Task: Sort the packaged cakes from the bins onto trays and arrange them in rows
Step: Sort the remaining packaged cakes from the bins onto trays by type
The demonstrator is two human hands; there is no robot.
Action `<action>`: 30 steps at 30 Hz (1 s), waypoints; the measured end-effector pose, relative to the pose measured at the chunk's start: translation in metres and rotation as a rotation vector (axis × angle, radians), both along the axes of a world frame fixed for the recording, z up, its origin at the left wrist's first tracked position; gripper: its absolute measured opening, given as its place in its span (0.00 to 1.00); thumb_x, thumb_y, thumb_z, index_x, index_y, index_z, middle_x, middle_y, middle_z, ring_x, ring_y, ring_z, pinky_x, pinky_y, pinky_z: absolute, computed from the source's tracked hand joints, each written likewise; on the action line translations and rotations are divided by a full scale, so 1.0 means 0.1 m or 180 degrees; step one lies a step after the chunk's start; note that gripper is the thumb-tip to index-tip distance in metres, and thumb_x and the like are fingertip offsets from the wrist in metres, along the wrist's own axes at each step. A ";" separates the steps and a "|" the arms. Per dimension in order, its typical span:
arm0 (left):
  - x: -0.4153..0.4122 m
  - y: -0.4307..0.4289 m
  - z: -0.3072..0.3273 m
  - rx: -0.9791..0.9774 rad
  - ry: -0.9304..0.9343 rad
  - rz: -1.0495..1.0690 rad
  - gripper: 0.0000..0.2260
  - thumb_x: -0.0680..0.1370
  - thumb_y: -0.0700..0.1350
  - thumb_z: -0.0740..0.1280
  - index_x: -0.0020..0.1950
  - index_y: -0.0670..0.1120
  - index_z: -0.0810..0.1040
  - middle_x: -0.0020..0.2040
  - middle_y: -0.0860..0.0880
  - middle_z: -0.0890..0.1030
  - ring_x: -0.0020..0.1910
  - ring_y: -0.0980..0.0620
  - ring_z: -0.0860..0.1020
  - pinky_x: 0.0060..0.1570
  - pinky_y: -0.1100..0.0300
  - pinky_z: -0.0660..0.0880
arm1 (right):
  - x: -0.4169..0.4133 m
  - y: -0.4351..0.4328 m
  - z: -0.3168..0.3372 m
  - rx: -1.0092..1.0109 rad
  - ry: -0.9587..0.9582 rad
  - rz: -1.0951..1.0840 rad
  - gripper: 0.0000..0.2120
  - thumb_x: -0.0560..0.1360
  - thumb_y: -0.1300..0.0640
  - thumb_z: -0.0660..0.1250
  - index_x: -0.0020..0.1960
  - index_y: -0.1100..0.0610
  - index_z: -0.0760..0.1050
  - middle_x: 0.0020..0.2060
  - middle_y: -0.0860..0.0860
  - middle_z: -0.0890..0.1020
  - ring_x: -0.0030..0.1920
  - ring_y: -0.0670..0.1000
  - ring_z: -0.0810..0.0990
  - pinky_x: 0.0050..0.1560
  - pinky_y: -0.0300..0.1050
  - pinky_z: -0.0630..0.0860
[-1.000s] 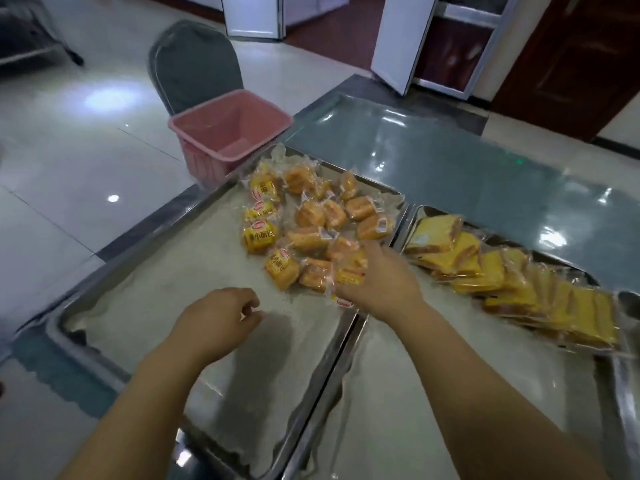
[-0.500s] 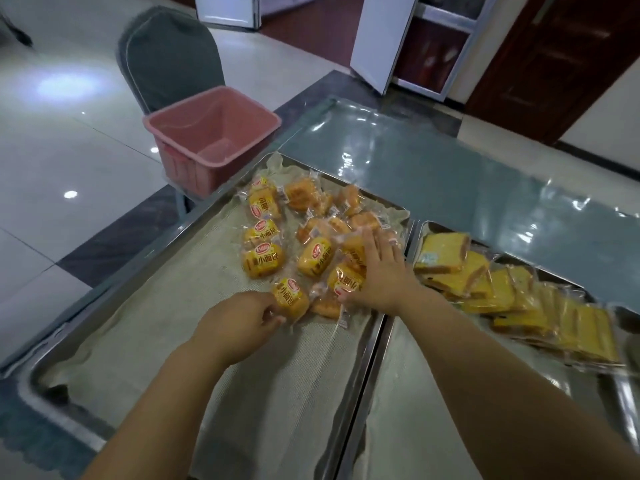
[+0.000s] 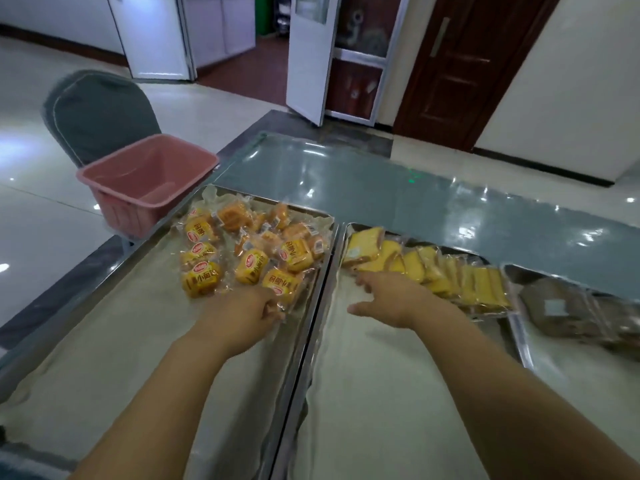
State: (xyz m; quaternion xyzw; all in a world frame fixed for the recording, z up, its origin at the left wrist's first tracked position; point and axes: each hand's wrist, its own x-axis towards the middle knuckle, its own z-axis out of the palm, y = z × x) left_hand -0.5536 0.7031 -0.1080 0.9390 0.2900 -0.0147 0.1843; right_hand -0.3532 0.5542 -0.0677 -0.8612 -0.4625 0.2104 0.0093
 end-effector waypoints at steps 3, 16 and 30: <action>0.19 -0.44 0.09 0.0108 0.0010 -0.0161 0.10 0.78 0.56 0.62 0.50 0.51 0.76 0.47 0.52 0.79 0.45 0.52 0.76 0.43 0.56 0.76 | 0.05 -0.61 0.04 -0.0176 0.0160 -0.0183 0.30 0.73 0.40 0.67 0.71 0.51 0.65 0.65 0.50 0.73 0.62 0.52 0.73 0.59 0.47 0.72; 1.00 -2.96 0.09 -0.0024 0.0055 -0.0958 0.15 0.77 0.60 0.61 0.59 0.54 0.74 0.53 0.56 0.77 0.49 0.56 0.75 0.47 0.60 0.73 | 0.46 -3.52 0.15 -0.0546 0.0222 -0.0811 0.32 0.74 0.40 0.66 0.73 0.51 0.62 0.68 0.52 0.72 0.64 0.54 0.72 0.61 0.47 0.70; 2.64 -4.25 0.42 -0.0036 -0.0425 -0.1501 0.14 0.76 0.60 0.62 0.59 0.57 0.74 0.49 0.60 0.76 0.48 0.59 0.75 0.48 0.59 0.75 | 1.55 -5.06 0.87 0.0264 -0.0355 -0.1472 0.24 0.72 0.39 0.68 0.65 0.47 0.69 0.54 0.45 0.77 0.55 0.49 0.77 0.48 0.42 0.68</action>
